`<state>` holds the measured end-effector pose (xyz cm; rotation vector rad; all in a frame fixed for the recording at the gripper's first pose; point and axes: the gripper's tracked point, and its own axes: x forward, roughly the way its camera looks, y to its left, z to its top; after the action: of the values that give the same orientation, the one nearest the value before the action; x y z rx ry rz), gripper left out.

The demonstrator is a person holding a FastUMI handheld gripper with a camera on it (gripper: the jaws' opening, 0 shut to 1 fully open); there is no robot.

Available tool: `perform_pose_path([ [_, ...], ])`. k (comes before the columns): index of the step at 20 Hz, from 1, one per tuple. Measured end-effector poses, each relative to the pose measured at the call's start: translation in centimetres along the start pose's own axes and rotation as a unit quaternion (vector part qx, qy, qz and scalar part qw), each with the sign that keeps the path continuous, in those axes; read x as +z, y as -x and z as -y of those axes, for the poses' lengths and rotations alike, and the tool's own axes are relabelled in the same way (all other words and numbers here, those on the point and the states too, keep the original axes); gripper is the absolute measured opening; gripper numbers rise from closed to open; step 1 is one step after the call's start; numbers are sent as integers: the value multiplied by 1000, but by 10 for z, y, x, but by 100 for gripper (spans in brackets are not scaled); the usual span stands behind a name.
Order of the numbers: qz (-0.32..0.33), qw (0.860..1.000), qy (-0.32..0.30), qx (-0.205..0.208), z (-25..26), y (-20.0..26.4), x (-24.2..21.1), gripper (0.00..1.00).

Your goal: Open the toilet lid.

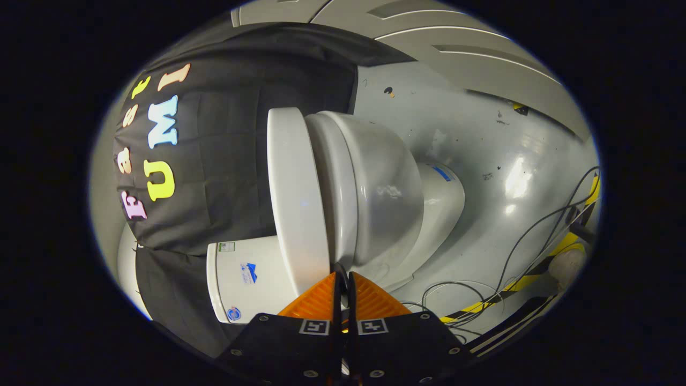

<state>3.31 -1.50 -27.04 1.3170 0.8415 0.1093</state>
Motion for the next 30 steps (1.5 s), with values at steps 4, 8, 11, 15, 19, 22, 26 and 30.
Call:
perform_pose_path([
  [4,18,999,41,-28,-2,-1,-1,0],
  [8,26,998,47,-40,-11,5,-2,0],
  [11,38,995,78,-55,-21,10,-4,0],
  [15,48,994,80,-57,-29,15,-3,0],
  [19,66,991,96,-69,-35,17,-6,0],
  [22,80,984,133,-82,-53,23,-11,0],
  [26,104,972,192,-92,-79,31,-16,0],
  [30,121,955,254,-91,-108,38,-27,0],
])
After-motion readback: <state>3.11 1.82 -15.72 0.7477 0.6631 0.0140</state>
